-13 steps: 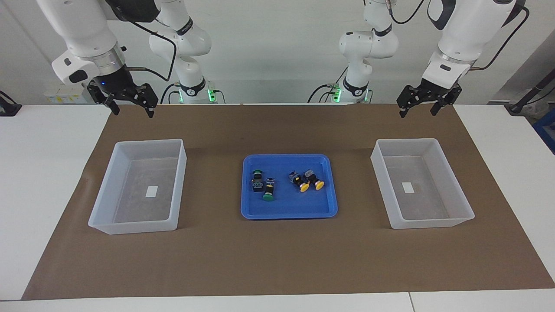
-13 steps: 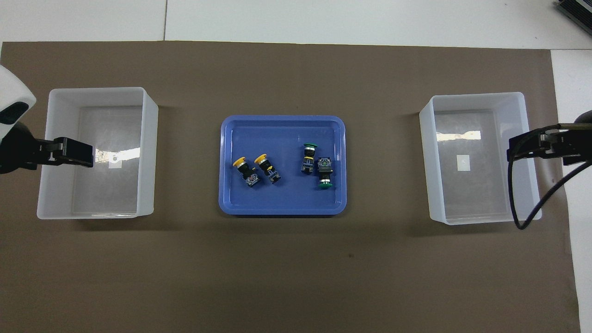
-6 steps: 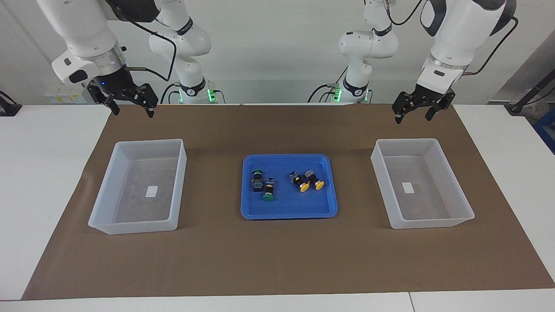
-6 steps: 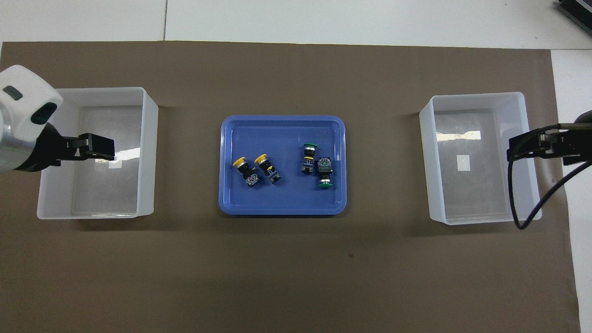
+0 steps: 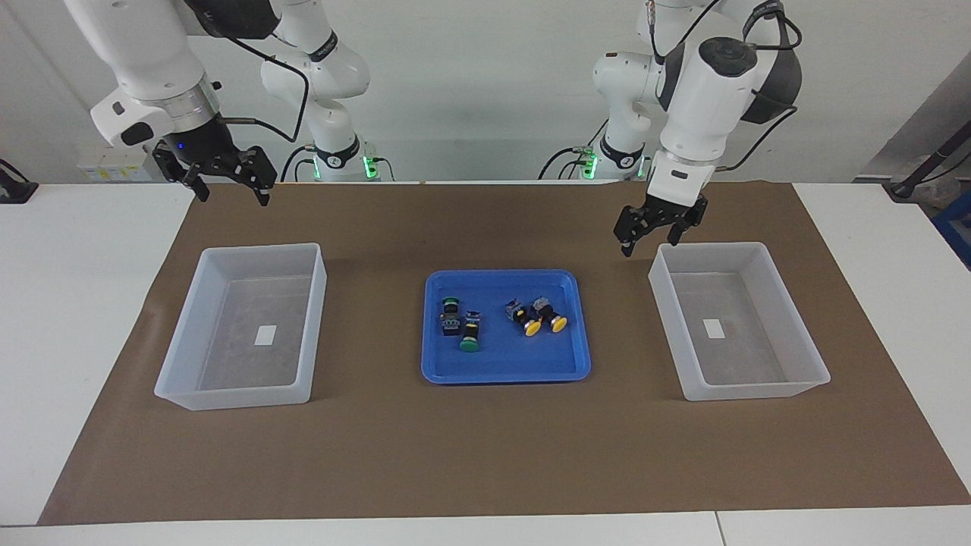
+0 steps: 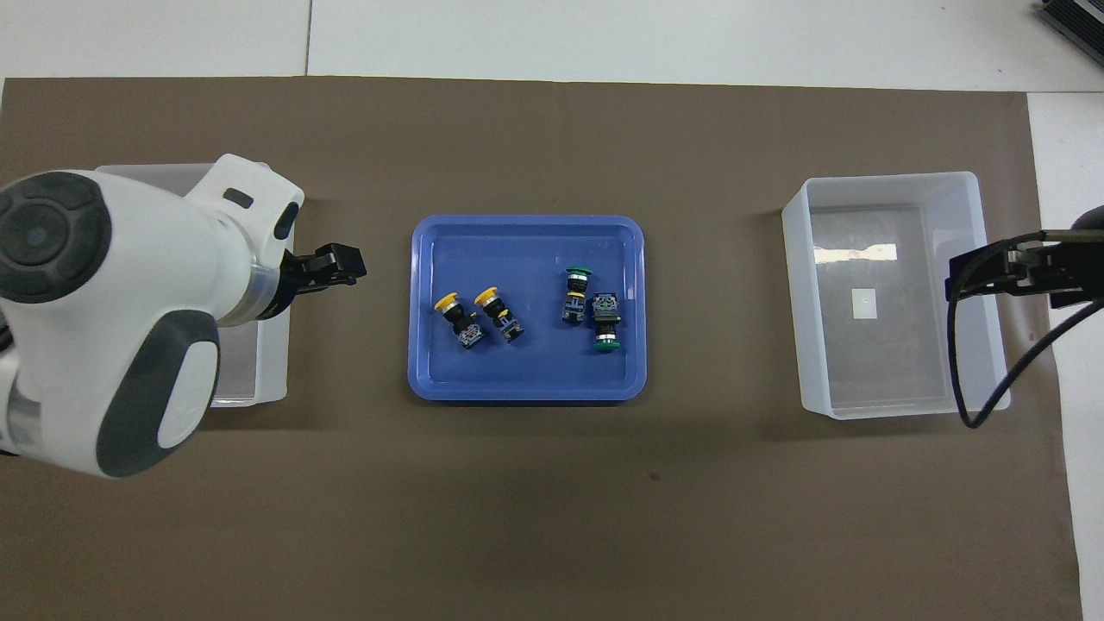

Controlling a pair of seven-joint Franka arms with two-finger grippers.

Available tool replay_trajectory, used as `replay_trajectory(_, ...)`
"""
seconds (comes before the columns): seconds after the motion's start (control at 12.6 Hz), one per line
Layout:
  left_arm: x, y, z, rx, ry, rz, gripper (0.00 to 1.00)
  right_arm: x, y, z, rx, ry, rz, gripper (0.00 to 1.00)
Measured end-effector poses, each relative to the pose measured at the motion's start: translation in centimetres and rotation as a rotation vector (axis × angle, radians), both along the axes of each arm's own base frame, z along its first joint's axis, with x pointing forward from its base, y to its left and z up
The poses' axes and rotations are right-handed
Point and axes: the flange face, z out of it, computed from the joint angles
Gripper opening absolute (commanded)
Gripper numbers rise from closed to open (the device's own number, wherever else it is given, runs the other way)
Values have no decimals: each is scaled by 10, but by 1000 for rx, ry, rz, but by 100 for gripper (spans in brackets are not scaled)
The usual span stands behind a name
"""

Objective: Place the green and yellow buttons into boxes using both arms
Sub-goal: 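Move the left gripper from its bin toward the blue tray, then grasp a yellow-capped button in the tray with the left gripper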

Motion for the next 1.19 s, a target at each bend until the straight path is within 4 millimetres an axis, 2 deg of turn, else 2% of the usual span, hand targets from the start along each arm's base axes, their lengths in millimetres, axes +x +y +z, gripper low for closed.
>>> replay_trajectory(0.16,9,-28,-33,-17,-9,51,100,0,0,0,0,0,0,100)
replay_trajectory(0.24,12,-34,-46,-21,-9,68,100,0,0,0,0,0,0,100)
replay_trajectory(0.4,15,-36,-61,-39,-33,106,100,0,0,0,0,0,0,100)
replay_trajectory(0.55,9,-40,-78,-55,-50,132,100,0,0,0,0,0,0,100)
replay_trajectory(0.87,-5,-76,-137,-61,-22,182,100,0,0,0,0,0,0,100)
replay_trajectory(1.19,-5,-88,-174,-55,2,223,100,0,0,0,0,0,0,100)
